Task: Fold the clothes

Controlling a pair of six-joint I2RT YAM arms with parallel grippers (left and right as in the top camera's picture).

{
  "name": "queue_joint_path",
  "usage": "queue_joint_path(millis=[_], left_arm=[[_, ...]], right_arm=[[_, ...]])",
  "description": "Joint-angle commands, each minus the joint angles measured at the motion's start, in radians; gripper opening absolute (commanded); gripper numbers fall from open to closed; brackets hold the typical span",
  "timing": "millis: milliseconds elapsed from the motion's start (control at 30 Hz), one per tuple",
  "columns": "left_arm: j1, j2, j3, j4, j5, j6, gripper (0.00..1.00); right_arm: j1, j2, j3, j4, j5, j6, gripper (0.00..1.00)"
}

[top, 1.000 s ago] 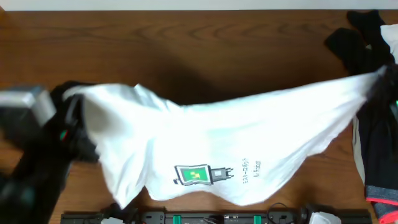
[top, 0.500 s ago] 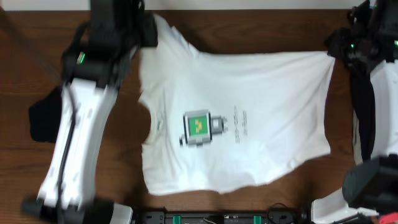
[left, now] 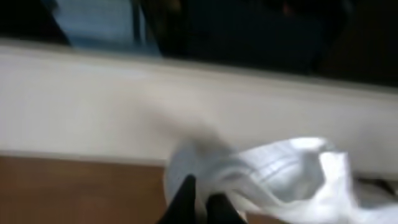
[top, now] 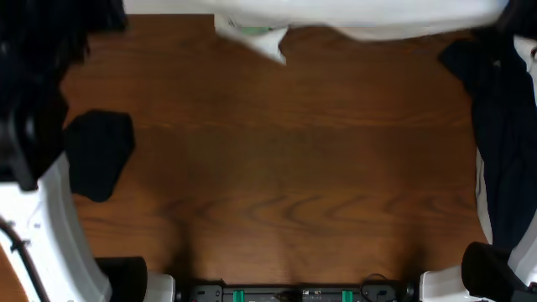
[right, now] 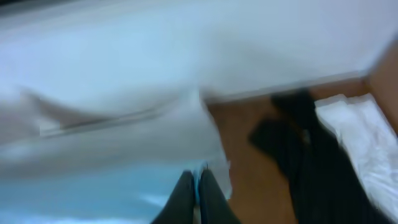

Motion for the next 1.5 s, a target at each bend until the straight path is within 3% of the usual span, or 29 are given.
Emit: queue_joint_path(millis=[0,100,233,567,867,1267,1467], left_arm=[[-0.003,0.092,-0.059,-0.151,0.042,0.017,0.06],[-0.003,0.141,-0.124,-0.325,0.041,0.018,0.06],[-0.003,0.212,-0.27,-0.446,0.042,0.044,0.06],[-0.003,0.31,-0.7,-0.416,0.068,0.052,0.06],[-0.035,0.306,-0.818,-0.481,0.152,0.104,0.06],[-0.066,0.267,-0.906,-0.521,0.082,0.085,0.06],[-0.066,0.207,-1.04,-0.443,0.044,0.038,0.06]], right_arm=[[0.003,0.083,-0.069,-0.108,0.039,-0.058,0.01],[0.003,0.117,-0.158,-0.201,0.059,-0.107,0.01],[0.002,0.161,-0.328,-0.231,0.164,-0.113,0.01],[-0.015,0.198,-0.735,-0.134,0.23,-0.092,0.01],[-0.032,0.198,-0.841,-0.16,0.23,-0.055,0.01],[-0.037,0.198,-0.913,-0.182,0.252,-0.009,0.01],[-0.069,0.198,-0.964,-0.17,0.275,0.035,0.01]])
